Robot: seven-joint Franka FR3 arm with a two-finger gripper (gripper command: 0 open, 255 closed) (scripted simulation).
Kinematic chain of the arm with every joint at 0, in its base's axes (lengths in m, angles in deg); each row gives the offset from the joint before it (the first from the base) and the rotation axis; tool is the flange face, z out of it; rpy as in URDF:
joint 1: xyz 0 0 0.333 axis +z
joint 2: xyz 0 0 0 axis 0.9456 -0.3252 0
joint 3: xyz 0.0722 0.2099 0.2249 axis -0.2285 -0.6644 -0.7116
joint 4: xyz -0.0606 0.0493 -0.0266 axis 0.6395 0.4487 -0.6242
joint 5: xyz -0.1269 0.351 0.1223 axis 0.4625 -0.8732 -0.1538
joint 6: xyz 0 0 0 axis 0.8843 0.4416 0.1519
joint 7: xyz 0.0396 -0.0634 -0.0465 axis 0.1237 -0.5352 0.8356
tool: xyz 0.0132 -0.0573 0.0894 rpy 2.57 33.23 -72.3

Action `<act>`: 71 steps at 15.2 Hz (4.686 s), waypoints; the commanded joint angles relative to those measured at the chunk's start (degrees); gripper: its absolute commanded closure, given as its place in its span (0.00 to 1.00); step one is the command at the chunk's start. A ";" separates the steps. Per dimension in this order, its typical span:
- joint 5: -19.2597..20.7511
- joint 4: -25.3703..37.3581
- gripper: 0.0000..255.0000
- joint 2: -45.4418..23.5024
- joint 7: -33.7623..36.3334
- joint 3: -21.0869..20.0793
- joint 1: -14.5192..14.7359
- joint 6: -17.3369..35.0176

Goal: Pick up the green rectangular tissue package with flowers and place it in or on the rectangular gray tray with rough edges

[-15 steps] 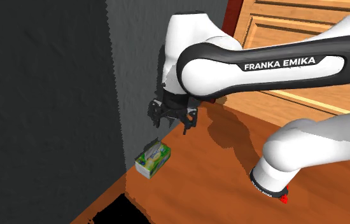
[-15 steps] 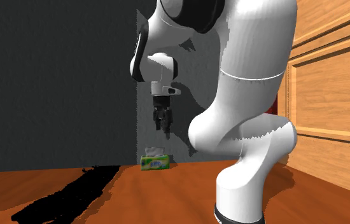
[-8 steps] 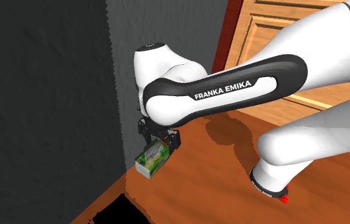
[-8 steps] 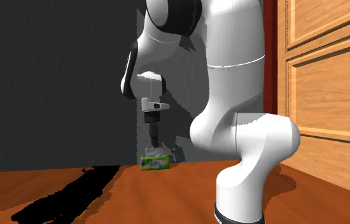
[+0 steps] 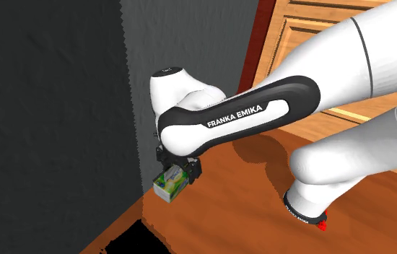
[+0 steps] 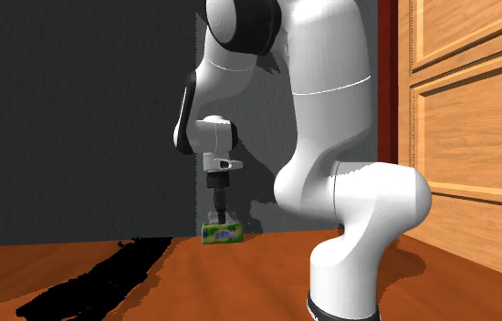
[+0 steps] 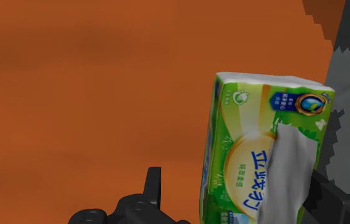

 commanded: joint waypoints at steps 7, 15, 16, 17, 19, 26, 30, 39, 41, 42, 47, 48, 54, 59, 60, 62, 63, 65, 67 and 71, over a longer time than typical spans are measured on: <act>-3.09 -0.12 0.00 2.15 -2.09 -2.28 -2.65 6.01; -2.59 1.11 1.00 1.79 -1.59 -2.81 -3.40 5.46; -2.23 1.98 1.00 1.22 -0.99 -3.89 -4.35 5.45; -4.05 -0.02 1.00 3.01 -2.80 -2.78 -3.27 5.58; -4.28 0.71 1.00 4.21 -3.21 -1.23 -2.47 3.61; -4.75 3.63 1.00 8.02 -4.50 3.20 -0.94 -3.11; -4.95 5.56 1.00 9.98 -5.22 5.16 -0.82 -6.87; -4.95 10.55 1.00 13.38 -6.56 8.77 -1.68 -14.88; -5.09 11.32 1.00 13.93 -6.86 9.11 -2.07 -16.05; -5.88 11.18 1.00 15.12 -6.02 9.25 -0.83 -16.91; -8.91 11.34 1.00 19.70 -0.77 9.46 5.20 -20.76; -9.46 11.57 1.00 20.45 0.39 9.36 6.26 -21.50; -12.54 14.22 1.00 23.95 7.86 7.90 11.54 -25.64; -14.90 18.11 1.00 25.65 14.55 5.67 14.39 -28.66; -15.36 19.07 1.00 25.87 15.92 5.13 14.77 -29.21; -16.27 21.18 1.00 26.24 18.67 3.94 15.35 -30.31; -16.72 22.32 1.00 26.39 20.06 3.30 15.53 -30.83; -17.82 23.83 1.00 26.79 22.36 1.74 15.79 -31.18; -18.50 22.62 1.00 27.20 22.11 0.97 15.93 -30.07; -19.92 20.33 1.00 27.96 21.62 -0.71 16.13 -27.87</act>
